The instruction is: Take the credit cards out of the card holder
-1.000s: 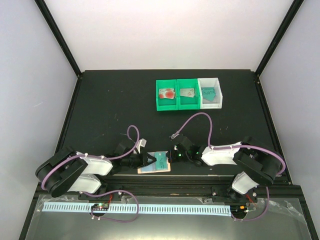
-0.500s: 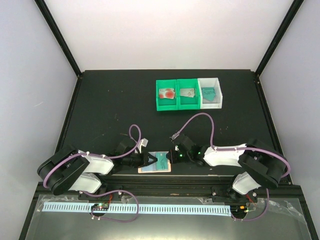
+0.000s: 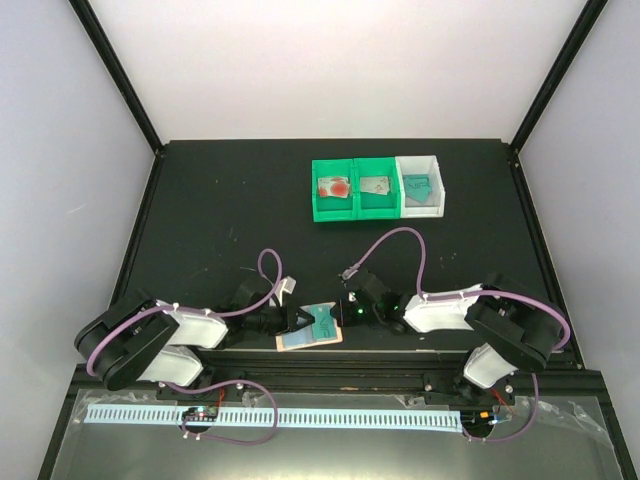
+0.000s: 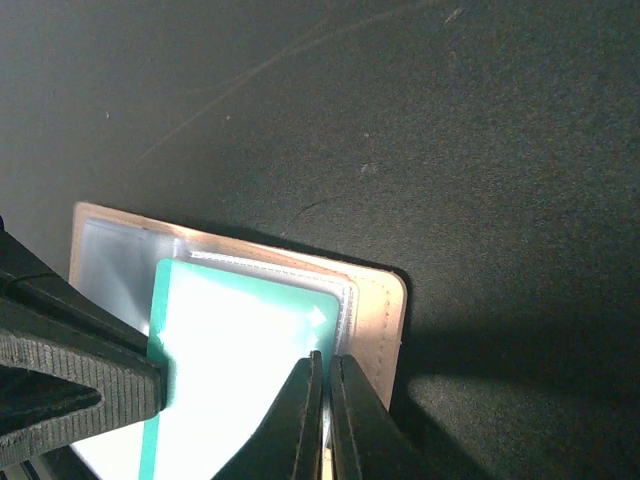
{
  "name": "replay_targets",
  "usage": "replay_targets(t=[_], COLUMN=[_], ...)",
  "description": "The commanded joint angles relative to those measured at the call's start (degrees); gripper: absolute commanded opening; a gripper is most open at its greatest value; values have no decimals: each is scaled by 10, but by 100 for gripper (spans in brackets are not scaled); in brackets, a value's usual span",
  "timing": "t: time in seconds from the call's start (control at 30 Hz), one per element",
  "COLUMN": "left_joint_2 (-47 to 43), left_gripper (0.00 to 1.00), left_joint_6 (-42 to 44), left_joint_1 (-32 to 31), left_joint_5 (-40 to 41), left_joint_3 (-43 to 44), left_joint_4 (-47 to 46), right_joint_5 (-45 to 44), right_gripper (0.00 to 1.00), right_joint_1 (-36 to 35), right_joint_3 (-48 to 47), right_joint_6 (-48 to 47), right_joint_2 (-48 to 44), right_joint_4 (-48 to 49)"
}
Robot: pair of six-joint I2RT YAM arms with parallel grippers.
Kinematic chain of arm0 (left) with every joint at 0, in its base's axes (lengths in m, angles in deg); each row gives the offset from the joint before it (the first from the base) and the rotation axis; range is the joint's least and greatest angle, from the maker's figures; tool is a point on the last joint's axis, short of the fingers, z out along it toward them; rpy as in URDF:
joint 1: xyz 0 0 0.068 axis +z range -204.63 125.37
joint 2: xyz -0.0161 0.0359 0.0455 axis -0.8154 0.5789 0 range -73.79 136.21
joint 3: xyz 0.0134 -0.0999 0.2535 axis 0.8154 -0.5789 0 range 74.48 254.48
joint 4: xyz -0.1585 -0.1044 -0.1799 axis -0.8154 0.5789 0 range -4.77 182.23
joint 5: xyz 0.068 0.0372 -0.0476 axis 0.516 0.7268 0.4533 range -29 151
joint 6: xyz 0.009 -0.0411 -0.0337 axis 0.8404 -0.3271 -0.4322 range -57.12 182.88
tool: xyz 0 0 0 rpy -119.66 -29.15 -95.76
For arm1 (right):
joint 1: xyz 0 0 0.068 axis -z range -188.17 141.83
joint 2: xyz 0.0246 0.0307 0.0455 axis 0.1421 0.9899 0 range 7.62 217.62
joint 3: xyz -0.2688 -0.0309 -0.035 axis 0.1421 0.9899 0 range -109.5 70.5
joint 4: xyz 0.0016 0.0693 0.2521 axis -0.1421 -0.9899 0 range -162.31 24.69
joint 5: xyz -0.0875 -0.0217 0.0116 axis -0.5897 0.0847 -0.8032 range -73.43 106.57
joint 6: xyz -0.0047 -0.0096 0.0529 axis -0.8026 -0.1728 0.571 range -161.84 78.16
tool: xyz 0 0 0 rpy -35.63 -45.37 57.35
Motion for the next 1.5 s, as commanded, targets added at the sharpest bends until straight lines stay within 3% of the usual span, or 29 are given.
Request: replay_targets(t=[0.0, 0.43, 0.53, 0.97, 1.23, 1.47], left_joint_2=[11, -19, -36, -122, -51, -14], left_gripper=[2, 2, 2, 2, 2, 2], left_joint_6=[2, 21, 3, 31, 56, 66], left_joint_1=[-1, 6, 10, 29, 29, 29], left_joint_5=[-3, 24, 41, 16, -10, -18], left_joint_3=[26, 14, -22, -3, 22, 46], left_joint_4=[-28, 45, 10, 83, 79, 104], right_joint_5=[-6, -34, -43, -46, -41, 5], right_gripper=[6, 3, 3, 3, 8, 13], right_joint_1=[-4, -4, -4, -4, -3, -4], right_joint_3=[19, 27, 28, 27, -4, -27], right_joint_6=[8, 15, 13, 1, -43, -47], right_joint_2=[16, 11, 21, 24, -50, -41], right_joint_4=[-6, -20, -16, -15, -48, -38])
